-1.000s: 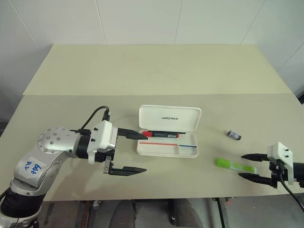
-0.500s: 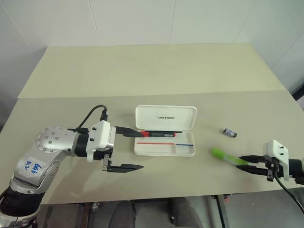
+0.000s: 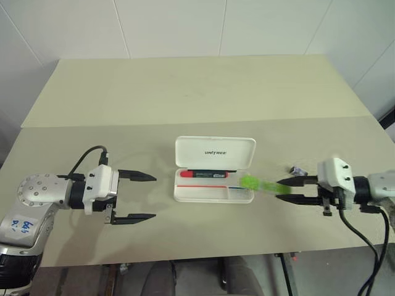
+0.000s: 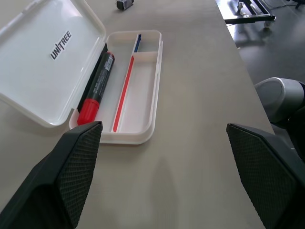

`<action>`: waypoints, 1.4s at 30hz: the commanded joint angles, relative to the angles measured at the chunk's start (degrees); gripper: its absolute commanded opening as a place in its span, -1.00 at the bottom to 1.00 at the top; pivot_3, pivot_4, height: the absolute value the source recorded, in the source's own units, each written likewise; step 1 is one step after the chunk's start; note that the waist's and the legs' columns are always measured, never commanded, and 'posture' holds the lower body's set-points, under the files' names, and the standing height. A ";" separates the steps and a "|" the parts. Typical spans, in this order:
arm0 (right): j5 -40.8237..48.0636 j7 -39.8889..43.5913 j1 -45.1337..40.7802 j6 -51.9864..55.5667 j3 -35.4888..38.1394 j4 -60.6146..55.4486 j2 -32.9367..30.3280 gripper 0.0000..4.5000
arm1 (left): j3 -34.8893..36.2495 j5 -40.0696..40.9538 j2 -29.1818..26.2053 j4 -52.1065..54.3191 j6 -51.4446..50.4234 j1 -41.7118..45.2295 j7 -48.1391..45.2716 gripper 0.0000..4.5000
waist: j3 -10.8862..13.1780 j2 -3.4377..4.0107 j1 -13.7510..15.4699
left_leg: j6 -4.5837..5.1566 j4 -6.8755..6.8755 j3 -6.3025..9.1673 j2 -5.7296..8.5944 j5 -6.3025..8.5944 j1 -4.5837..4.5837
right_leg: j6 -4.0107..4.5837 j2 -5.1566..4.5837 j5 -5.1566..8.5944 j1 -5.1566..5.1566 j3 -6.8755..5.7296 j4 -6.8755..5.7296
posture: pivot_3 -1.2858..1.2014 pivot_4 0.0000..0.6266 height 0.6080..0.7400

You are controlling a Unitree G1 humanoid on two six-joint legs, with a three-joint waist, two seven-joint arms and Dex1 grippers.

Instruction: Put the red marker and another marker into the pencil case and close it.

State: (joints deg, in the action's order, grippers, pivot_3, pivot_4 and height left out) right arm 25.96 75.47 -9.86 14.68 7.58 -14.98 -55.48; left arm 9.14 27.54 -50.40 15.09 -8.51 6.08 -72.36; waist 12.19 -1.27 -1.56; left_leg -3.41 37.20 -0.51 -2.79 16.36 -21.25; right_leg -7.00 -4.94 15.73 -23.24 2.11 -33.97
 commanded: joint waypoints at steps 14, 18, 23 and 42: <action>-8.95 -1.58 -20.21 -2.05 -21.47 8.90 17.12 -0.52 | 0.30 -0.95 0.03 0.87 2.43 -0.08 0.78 1.00 | -0.01 -0.04 -0.13 | 0.00 -0.05 -0.13 -0.08 0.00 -0.04 | -0.14 0.11 -0.16 -0.43 0.11 -0.60 | 0.03 -0.52 1.00; -11.41 -2.75 -22.81 -2.50 -24.09 11.57 20.90 -0.52 | 0.13 -1.04 0.11 1.22 2.38 -0.20 1.27 1.00 | -0.01 -0.04 -0.15 | 0.00 -0.04 -0.13 -0.12 0.00 -0.01 | -0.14 0.16 -0.16 -0.45 0.11 -0.70 | 0.03 -0.52 1.00; -12.65 -3.49 -22.54 -2.23 -26.26 11.10 24.05 -0.52 | 0.09 -1.07 0.17 1.70 2.14 -0.22 2.18 1.00 | -0.01 -0.03 -0.14 | 0.00 -0.06 -0.11 -0.17 0.00 0.00 | -0.17 0.22 -0.17 -0.48 0.10 -0.81 | 0.03 -0.52 1.00; -16.14 -5.84 -22.54 -3.13 -27.34 14.12 27.23 0.13 | -0.80 -0.86 0.42 3.20 1.52 0.00 4.39 1.00 | -0.01 -0.04 -0.16 | 0.00 -0.06 -0.11 -0.22 0.00 0.03 | -0.18 0.29 -0.18 -0.51 0.10 -0.89 | 0.03 -0.52 1.00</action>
State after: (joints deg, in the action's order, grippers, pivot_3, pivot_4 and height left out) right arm 9.48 69.60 -31.60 12.93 -20.31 0.13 -28.49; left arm 7.94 26.56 -50.03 17.06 -7.23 5.76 -68.33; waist 12.18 -1.31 -1.72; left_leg -3.41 37.14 -0.62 -3.02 16.37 -21.23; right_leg -7.18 -4.66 15.55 -23.74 2.22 -34.85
